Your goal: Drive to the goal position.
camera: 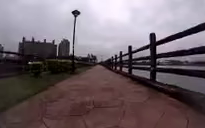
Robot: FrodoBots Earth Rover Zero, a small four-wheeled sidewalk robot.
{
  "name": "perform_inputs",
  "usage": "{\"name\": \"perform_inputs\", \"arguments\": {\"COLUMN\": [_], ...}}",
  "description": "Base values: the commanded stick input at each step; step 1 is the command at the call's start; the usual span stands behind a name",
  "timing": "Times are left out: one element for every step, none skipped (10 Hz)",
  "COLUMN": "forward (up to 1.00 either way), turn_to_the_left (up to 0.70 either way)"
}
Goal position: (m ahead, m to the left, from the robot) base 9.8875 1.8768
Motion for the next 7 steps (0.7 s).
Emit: {"name": "perform_inputs", "arguments": {"forward": [1.00, 1.00, 1.00, 1.00, 1.00, 1.00, 1.00], "turn_to_the_left": [0.00, 0.00, 0.00, 0.00, 0.00, 0.00, 0.00]}}
